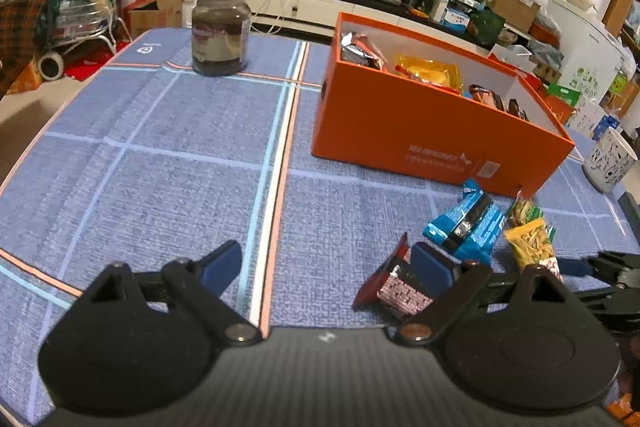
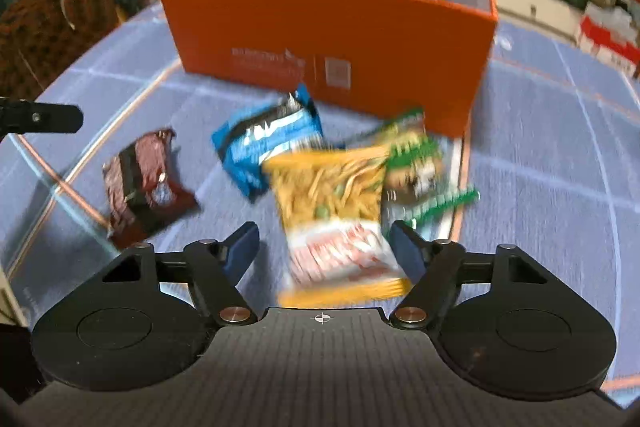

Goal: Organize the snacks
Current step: 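Move the left tool to a red-brown packet while the right tool approaches a blue packet, then close the right tool on the blue packet while the left tool grasps the red-brown packet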

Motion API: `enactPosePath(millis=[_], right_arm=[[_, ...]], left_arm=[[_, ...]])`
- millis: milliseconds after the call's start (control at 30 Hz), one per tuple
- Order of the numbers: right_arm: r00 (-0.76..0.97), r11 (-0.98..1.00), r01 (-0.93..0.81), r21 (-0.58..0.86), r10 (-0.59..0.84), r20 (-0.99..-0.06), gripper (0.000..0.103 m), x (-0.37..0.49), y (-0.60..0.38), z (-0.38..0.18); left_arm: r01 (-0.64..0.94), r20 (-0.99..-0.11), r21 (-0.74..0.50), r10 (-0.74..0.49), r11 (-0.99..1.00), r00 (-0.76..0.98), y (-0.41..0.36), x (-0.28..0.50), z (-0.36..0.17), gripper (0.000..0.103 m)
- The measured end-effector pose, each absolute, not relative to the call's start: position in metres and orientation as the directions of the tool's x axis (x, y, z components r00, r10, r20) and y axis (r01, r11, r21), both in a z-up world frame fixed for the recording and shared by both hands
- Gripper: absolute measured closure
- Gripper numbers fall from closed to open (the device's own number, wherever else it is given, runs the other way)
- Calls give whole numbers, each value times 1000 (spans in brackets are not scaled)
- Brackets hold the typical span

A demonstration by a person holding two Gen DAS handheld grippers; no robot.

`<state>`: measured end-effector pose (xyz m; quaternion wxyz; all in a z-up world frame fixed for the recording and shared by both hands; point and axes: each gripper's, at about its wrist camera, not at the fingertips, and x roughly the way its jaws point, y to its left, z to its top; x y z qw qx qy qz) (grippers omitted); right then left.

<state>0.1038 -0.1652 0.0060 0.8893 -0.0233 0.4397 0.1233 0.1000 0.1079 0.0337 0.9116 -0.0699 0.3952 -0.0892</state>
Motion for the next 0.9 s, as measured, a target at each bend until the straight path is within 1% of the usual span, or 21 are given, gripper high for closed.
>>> enactPosePath(millis=[67, 133, 167, 200, 267, 300, 367, 500, 600, 633, 700, 733, 767, 800, 900], right_arm=[[611, 978, -197, 64, 173, -772, 41, 92, -171, 15], [673, 983, -165, 77, 169, -720, 31, 84, -180, 29], [707, 986, -146, 77, 158, -689, 23, 82, -184, 36], [740, 990, -126, 66, 138, -659, 22, 82, -187, 42], [765, 992, -116, 46, 119, -633, 23, 89, -188, 48], [764, 990, -133, 53, 136, -630, 25, 94, -187, 49], [769, 982, -182, 47, 172, -616, 26, 98, -178, 48], [731, 932, -358, -56, 242, -638, 26, 111, -145, 30], [703, 903, -422, -74, 275, -656, 26, 124, -130, 21], [697, 899, -430, -77, 277, -662, 26, 128, -127, 19], [675, 891, -451, -60, 296, -676, 24, 137, -125, 15], [671, 888, -456, -54, 303, -677, 22, 140, -125, 15], [661, 885, -463, -39, 316, -680, 19, 143, -125, 14], [647, 883, -470, -24, 326, -689, 17, 147, -122, 13], [611, 884, -468, 26, 344, -713, 16, 155, -121, 7]], left_arm=[[107, -706, -201, -219, 974, 674, 108, 100, 34, 11], [105, -703, -201, -218, 974, 677, 109, 100, 35, 11], [102, -702, -202, -217, 974, 679, 109, 100, 36, 11], [100, -701, -202, -215, 974, 680, 109, 100, 36, 11], [96, -703, -199, -210, 975, 680, 110, 100, 35, 11], [92, -703, -198, -207, 976, 680, 111, 99, 35, 11], [90, -705, -201, -208, 976, 678, 113, 100, 35, 11], [91, -708, -198, -207, 976, 675, 115, 101, 35, 11], [100, -712, -198, -213, 975, 669, 115, 99, 34, 10], [103, -716, -195, -213, 975, 665, 114, 98, 33, 8], [110, -721, -187, -212, 976, 659, 112, 97, 31, 7], [115, -724, -185, -214, 976, 655, 110, 97, 30, 5], [120, -726, -183, -217, 976, 653, 109, 97, 29, 5], [125, -728, -182, -219, 975, 650, 107, 97, 29, 5], [137, -731, -189, -232, 972, 641, 104, 96, 28, 5]])
